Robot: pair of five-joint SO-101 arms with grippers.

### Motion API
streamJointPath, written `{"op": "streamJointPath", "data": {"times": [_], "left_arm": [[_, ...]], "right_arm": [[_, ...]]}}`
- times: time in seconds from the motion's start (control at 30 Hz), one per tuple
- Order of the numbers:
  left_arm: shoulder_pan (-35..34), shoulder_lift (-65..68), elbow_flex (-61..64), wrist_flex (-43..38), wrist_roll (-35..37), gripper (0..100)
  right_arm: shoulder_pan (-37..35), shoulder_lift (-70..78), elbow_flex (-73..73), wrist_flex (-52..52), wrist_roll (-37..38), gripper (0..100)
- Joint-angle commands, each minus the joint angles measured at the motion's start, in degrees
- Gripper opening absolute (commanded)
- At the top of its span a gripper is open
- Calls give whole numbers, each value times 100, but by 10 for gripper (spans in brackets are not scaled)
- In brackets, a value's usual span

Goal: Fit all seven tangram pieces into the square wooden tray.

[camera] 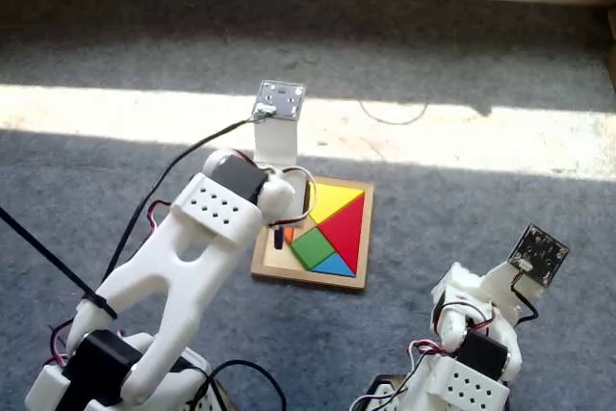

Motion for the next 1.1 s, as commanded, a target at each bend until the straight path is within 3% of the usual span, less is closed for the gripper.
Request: {"op": "streamJointPath", "data": {"times": [0.0, 0.5, 0.63, 0.87, 1.07], "left_arm": [[171, -57, -268, -396, 475, 25], [391, -66, 1701, -2857, 1055, 5], [391, -66, 1842, -2875, 1011, 13], [470, -119, 1974, -2637, 985, 204], [462, -136, 1886, -2215, 976, 207]], "right_arm": [[-66, -40, 242, -136, -26, 5], [-66, -40, 242, -136, -26, 5], [-66, -40, 242, -136, -26, 5], [-66, -40, 242, -136, -26, 5], [-66, -40, 242, -136, -26, 5]]}}
